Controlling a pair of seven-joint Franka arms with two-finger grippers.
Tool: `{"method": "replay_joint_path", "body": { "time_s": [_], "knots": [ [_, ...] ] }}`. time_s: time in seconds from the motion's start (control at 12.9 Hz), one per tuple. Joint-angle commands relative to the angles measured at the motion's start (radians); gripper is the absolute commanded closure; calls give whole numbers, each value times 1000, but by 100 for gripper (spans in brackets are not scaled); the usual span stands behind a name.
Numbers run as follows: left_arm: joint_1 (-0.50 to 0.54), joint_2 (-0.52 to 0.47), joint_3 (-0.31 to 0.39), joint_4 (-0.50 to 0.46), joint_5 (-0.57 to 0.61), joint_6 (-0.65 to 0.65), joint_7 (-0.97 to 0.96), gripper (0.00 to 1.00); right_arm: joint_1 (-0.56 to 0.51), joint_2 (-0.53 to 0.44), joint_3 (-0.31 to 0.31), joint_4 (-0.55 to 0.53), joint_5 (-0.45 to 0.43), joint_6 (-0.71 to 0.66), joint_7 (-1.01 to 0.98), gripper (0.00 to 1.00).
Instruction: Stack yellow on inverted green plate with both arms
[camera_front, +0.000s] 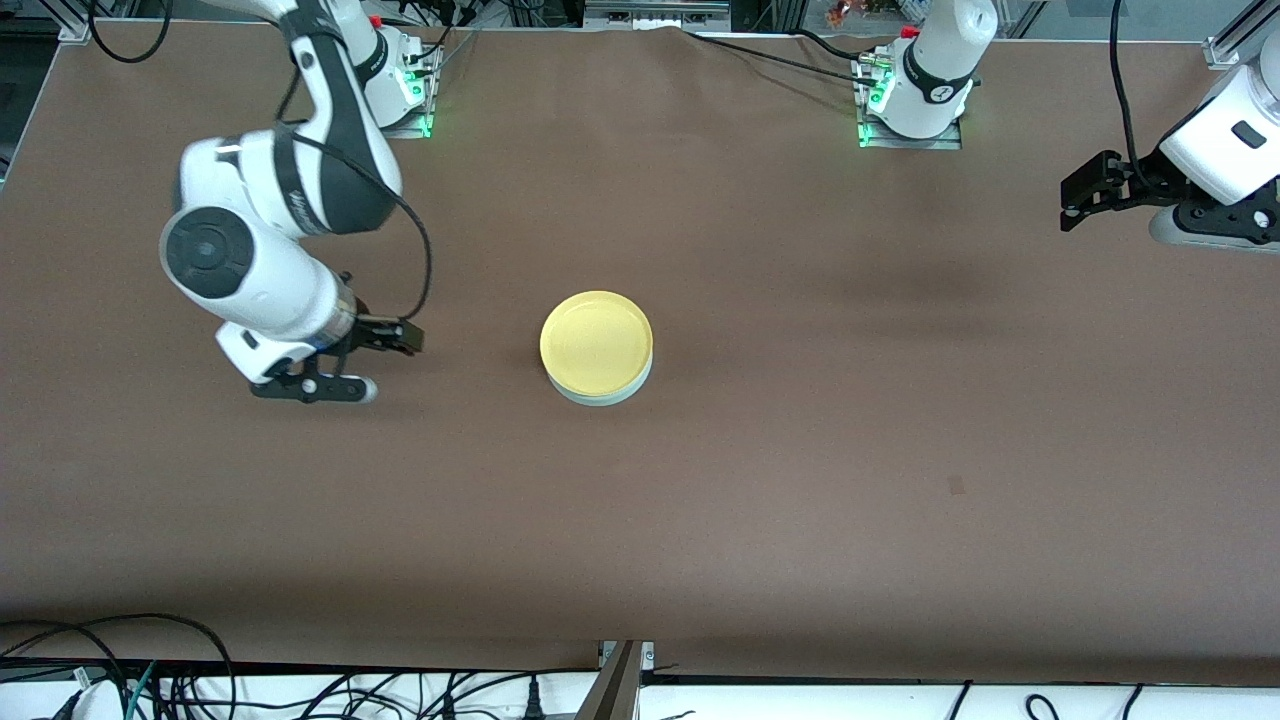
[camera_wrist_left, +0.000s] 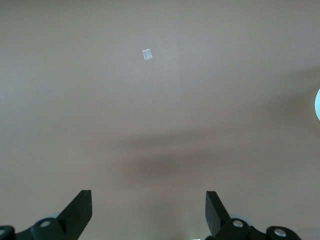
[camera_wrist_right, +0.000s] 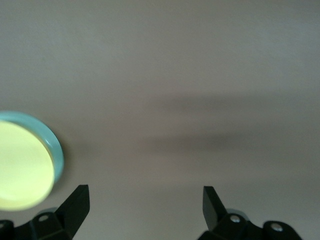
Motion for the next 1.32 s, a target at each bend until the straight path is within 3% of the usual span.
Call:
{"method": "replay_joint_path", "body": {
  "time_s": [0.0, 0.31, 0.62, 0.7, 0.93, 1.24],
  "knots": [
    [6, 14, 2, 31, -19, -21, 22, 0, 6, -75, -70, 0, -21, -104, -64, 0],
    [6, 14, 4, 33, -19, -20, 22, 0, 6, -205, -159, 0, -22, -190, -65, 0],
    [41, 14, -6, 33, -31, -15, 22, 0, 6, -224, -209, 4, -25, -242, -139, 0],
    [93, 14, -35, 35, -57, -15, 23, 0, 6, -224, -228, 8, -25, -251, -154, 0],
    [312, 14, -244, 35, -71, -13, 33, 0, 3, -204, -249, 121, -91, -332, -197, 0],
    [324, 14, -262, 36, -63, -13, 33, 0, -18, -201, -253, 119, -84, -349, -200, 0]
  ]
}}
